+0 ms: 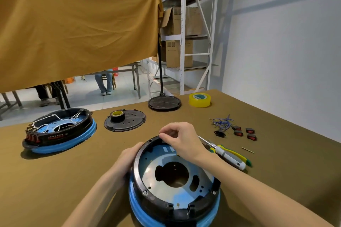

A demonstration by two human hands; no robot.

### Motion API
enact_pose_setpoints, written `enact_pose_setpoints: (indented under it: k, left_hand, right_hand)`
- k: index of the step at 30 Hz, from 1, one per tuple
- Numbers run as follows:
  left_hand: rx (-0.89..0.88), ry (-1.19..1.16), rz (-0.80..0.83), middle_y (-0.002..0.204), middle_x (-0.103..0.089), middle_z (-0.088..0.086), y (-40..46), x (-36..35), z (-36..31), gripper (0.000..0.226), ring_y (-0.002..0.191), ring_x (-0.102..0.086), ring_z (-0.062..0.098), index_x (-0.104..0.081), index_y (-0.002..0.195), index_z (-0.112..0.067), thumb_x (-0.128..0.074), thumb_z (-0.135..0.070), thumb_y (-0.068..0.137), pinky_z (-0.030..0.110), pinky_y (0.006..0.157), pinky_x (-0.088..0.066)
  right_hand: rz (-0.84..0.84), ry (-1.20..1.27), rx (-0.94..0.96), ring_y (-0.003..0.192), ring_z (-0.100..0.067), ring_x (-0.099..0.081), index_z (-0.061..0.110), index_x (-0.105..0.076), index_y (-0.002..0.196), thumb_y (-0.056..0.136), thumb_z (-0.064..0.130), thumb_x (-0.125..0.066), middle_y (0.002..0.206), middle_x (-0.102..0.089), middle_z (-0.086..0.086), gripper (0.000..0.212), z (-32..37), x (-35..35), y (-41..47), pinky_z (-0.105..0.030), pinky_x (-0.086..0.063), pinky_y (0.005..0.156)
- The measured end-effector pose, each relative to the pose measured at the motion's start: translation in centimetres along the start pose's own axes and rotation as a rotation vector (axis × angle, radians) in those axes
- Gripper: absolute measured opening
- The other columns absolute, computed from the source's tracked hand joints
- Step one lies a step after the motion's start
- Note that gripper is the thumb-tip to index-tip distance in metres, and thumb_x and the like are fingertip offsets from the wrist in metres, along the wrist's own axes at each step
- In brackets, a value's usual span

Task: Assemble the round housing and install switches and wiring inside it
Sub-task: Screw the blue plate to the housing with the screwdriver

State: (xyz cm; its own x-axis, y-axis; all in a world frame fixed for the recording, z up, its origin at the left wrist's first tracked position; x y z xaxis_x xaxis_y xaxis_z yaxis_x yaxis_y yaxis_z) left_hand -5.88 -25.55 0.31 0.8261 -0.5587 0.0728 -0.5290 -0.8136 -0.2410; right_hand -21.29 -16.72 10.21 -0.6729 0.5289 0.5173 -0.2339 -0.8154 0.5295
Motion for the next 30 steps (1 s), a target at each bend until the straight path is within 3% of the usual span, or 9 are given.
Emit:
enact_pose_setpoints:
  k: [4,8,12,19,30]
  left_hand:
    - [-0.005,0.052,0.044,0.099,-0.080,0.009,0.4,-0.5,0.0,0.035,0.094,-0.076,0.025,-0.079,0.104,-0.019,-0.061,-0.049,0.097,0.039,0.085,-0.057]
    - [-0.070,0.108,0.037,0.089,-0.080,-0.007,1.1,-0.8,-0.4,0.024,0.080,-0.075,0.007,-0.084,0.083,-0.036,-0.065,-0.038,0.099,0.016,0.061,-0.056]
    - [-0.117,0.046,0.058,0.094,-0.081,-0.007,1.3,-0.9,-0.2,0.028,0.087,-0.076,0.007,-0.084,0.083,-0.037,-0.063,-0.029,0.100,0.014,0.065,-0.055]
    - [-0.233,-0.083,0.063,0.113,-0.078,0.003,1.0,-1.0,0.4,0.028,0.106,-0.073,0.021,-0.081,0.108,-0.029,-0.054,-0.027,0.104,0.039,0.093,-0.055]
    - [-0.249,-0.162,0.079,0.113,-0.078,0.004,0.6,-0.9,0.4,0.024,0.106,-0.074,0.021,-0.082,0.109,-0.029,-0.059,-0.027,0.102,0.034,0.088,-0.056]
  right_hand:
    - [0.081,-0.041,-0.021,0.078,-0.001,-0.068,0.016,-0.081,0.100,0.093,0.021,-0.075,0.087,-0.075,0.009,0.011,-0.7,-2.0,1.1,-0.015,-0.056,0.073]
    - [0.147,-0.089,-0.034,0.083,-0.004,-0.068,0.016,-0.081,0.103,0.094,0.022,-0.073,0.093,-0.076,0.006,0.013,-1.3,-3.6,1.8,-0.014,-0.056,0.076]
    - [0.172,-0.090,-0.054,0.079,0.001,-0.066,0.015,-0.082,0.103,0.094,0.019,-0.073,0.092,-0.075,0.007,0.013,-2.0,-4.0,1.8,-0.008,-0.050,0.071]
    - [0.175,-0.079,-0.064,0.083,-0.003,-0.064,0.023,-0.083,0.097,0.091,0.023,-0.077,0.090,-0.069,0.013,0.009,-2.5,-3.9,1.7,-0.012,-0.047,0.070]
    - [0.221,-0.100,-0.064,0.090,-0.004,-0.061,0.024,-0.082,0.098,0.093,0.026,-0.075,0.093,-0.065,0.014,0.009,-2.6,-4.6,1.6,-0.011,-0.041,0.073]
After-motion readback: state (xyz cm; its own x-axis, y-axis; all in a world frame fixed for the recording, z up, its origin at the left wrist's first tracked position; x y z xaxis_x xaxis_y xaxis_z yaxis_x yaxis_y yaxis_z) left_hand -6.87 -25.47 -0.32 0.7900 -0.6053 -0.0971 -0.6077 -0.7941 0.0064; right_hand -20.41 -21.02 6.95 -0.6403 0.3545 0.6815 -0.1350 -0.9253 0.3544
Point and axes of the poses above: each hand's wrist, its own y-axis towards the middle knuckle, its own x-axis out of the back of the hand, z = x × y, the point moved 9 cm from there along y, towards the middle knuckle
